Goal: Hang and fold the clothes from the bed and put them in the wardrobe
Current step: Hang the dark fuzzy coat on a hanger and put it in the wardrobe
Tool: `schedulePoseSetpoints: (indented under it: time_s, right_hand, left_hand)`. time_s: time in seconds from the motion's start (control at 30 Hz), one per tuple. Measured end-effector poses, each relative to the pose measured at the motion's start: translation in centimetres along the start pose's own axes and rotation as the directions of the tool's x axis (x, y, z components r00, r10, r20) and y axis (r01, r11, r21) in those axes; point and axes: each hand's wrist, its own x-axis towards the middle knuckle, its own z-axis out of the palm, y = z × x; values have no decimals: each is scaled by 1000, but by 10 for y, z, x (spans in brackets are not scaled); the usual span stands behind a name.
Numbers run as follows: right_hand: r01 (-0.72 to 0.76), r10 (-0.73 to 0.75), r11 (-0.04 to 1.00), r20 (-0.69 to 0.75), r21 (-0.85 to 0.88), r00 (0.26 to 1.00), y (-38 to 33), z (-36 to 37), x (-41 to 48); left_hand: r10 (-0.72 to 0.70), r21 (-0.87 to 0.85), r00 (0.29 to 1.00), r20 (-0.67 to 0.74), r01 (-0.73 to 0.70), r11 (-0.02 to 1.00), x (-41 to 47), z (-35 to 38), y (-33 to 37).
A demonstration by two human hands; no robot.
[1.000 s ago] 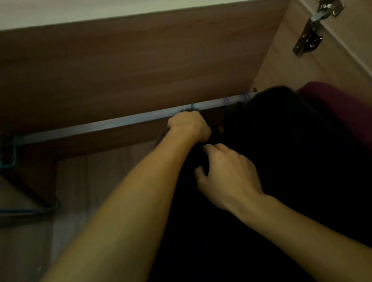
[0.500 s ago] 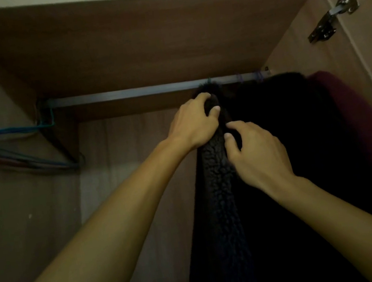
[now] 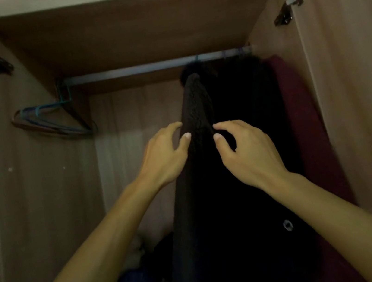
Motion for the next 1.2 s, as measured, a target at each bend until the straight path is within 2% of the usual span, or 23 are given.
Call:
schedulePoseSetpoints:
  time_s: [0.13,0.37,0.63,0.77,1.0,1.2]
  right_hand:
    - [7,-9,999,63,42,998,1,-27,-41]
    - [-95,91,995,131,31,987,1,-75,-114]
    - [-257,279,955,153,-149,948,-9,-130,-217]
    - [-357,384,912,110,-203,917,-27,-161,-271]
    - [-498,562,749,20,-437,827,-70,-224,-379]
    - [-605,700,549,-78,-577,710,-118,-294,-460]
  left_hand:
    - [7,5,996,86,-8,1000,-61,-4,24]
    - [-91,-134,982,167,114,984,-154,-12,78]
    - [-71,-315,943,326,179,932,-252,-3,123]
    - [-32,-435,916,400,220,873,-297,-2,135]
    - [127,-586,839,530,253,770,-378,6,177]
    - [302,-677,721,624,305,670,-450,0,236]
